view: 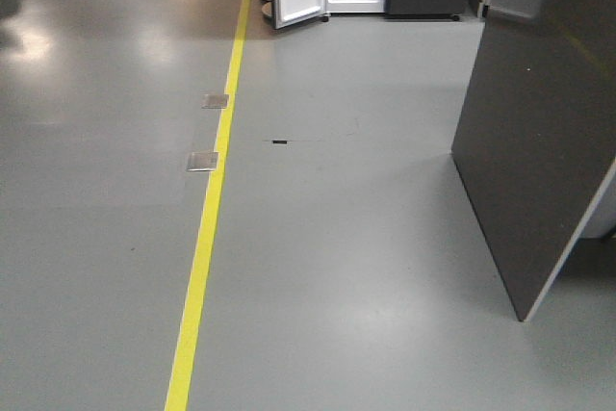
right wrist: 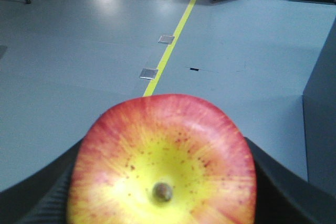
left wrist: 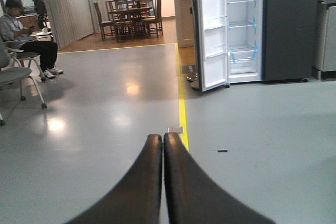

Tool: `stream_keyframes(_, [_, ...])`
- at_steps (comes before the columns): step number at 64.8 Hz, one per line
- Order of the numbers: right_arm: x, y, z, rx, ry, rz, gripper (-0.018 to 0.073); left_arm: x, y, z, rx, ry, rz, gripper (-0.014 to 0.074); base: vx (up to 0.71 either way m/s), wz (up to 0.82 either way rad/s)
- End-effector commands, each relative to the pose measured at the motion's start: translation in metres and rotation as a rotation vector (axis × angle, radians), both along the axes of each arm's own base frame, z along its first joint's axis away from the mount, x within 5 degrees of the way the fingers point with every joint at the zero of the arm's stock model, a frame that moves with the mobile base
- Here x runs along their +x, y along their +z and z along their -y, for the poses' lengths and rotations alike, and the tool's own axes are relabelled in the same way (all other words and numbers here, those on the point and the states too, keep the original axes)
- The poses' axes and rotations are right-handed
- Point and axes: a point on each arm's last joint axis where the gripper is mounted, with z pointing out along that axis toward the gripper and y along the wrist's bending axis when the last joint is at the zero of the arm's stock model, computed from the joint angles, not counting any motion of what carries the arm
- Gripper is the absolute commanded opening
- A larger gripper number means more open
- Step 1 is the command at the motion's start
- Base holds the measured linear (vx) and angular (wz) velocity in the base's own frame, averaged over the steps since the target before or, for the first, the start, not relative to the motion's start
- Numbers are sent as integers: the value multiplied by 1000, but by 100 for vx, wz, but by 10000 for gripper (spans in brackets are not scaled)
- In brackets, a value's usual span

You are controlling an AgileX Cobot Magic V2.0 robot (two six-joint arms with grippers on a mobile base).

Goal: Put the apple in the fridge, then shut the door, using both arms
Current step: 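Drive toward the open white refrigerator along the yellow line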

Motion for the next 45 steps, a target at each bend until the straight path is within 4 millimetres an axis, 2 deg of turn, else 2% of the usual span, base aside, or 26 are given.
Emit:
stream_keyframes(1, [-2, 15, 0, 24, -16, 109, 43, 0, -2, 1, -11, -12, 60, -6, 7, 21])
stream_keyframes(45, [-2, 15, 0, 24, -16, 109, 43, 0, -2, 1, -11, -12, 60, -6, 6, 6])
